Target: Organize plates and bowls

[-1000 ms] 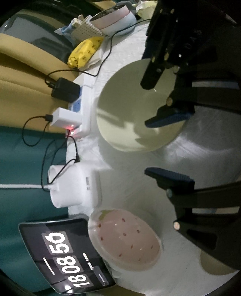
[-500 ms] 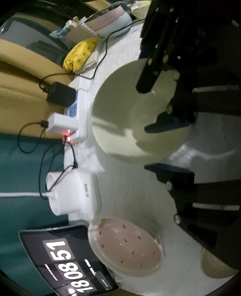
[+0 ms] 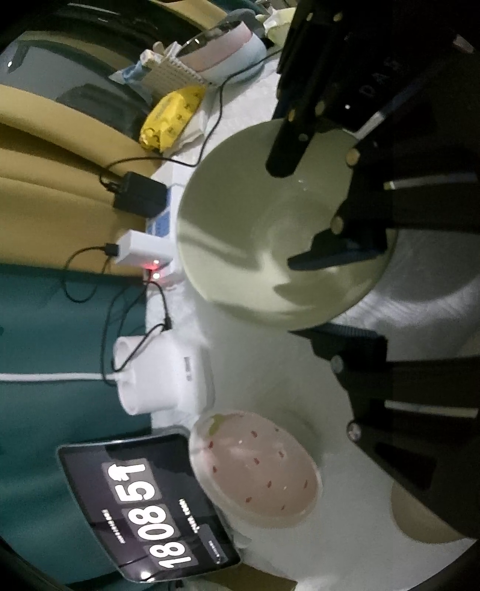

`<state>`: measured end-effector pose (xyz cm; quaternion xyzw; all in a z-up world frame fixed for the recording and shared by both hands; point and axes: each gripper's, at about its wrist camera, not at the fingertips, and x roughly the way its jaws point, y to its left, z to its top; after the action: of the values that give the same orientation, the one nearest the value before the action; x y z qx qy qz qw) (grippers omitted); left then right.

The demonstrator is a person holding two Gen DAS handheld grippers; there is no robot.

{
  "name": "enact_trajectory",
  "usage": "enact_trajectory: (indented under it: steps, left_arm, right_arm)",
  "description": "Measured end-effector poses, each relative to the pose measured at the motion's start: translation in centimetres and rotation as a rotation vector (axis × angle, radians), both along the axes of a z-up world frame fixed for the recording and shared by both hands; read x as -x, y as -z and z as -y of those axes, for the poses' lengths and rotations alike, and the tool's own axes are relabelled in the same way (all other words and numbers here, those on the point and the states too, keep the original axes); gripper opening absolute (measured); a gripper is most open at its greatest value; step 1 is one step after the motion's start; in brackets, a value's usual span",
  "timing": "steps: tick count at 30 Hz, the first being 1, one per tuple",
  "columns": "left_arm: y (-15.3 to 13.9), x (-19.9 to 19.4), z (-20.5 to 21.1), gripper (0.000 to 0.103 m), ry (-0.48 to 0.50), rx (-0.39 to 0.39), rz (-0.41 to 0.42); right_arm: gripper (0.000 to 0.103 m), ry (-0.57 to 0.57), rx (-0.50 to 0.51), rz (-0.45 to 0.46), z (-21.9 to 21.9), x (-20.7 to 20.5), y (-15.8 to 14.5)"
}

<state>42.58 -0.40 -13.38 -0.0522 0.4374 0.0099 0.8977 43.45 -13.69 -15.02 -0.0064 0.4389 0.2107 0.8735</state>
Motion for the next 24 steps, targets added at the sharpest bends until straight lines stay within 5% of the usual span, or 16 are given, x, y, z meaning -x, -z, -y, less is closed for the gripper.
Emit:
enact_trajectory:
  steps: [24]
  left_arm:
    - [-6.0,6.0,1.4,0.028,0.020,-0.008,0.122]
  right_arm:
    - [0.017,0.014,-0.044,0.123,2.0,6.1,-5.8]
